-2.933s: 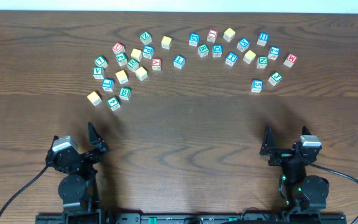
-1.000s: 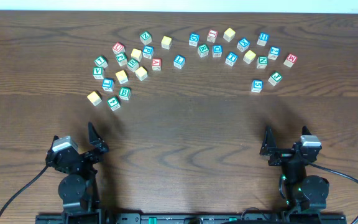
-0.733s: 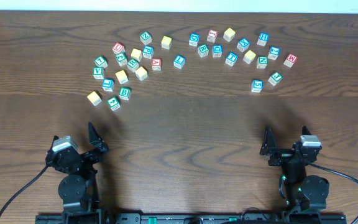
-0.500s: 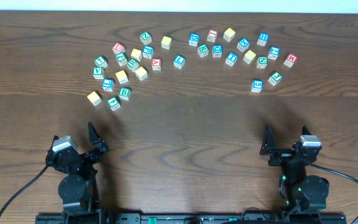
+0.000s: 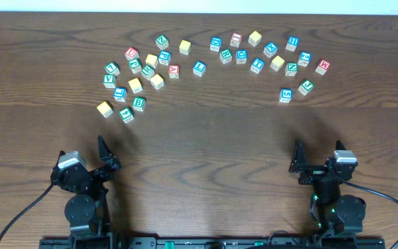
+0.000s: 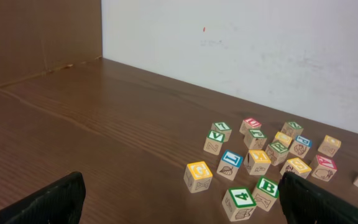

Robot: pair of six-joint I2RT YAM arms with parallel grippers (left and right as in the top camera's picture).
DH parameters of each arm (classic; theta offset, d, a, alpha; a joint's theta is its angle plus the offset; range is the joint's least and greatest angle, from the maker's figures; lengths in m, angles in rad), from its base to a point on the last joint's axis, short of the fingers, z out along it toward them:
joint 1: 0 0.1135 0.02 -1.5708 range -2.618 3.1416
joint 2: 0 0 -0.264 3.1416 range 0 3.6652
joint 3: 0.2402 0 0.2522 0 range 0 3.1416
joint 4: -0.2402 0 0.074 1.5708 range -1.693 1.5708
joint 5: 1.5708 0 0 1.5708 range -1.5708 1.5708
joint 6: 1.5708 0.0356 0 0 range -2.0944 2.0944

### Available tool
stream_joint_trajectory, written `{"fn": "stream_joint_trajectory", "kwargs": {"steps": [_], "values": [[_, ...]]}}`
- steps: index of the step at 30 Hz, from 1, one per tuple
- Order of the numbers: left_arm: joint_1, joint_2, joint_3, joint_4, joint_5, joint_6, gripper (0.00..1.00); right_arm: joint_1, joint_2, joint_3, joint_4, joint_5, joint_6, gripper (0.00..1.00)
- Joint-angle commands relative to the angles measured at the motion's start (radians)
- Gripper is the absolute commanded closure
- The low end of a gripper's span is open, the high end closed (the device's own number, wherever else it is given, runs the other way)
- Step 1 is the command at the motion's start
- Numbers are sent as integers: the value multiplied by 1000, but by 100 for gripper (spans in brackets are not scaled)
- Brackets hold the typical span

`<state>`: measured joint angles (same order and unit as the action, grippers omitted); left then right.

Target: Spell out ROBOT

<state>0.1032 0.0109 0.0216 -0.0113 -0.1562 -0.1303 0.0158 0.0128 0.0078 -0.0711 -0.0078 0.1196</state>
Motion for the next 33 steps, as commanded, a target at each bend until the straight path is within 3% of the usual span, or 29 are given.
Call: {"fn": "stream_joint_trajectory", "kwargs": {"steps": [1, 12, 22, 33], "values": [[5, -6, -18, -13, -8, -37, 2, -10, -2, -2, -4, 1, -13, 1], [5, -6, -16, 19, 43, -46, 2, -10, -2, -2, -4, 1, -13, 1], [5, 7, 56, 6, 48, 26, 2, -10, -2, -2, -4, 1, -13, 1], [5, 201, 224, -14, 120, 34, 2, -10, -2, -2, -4, 1, -13, 1]]}}
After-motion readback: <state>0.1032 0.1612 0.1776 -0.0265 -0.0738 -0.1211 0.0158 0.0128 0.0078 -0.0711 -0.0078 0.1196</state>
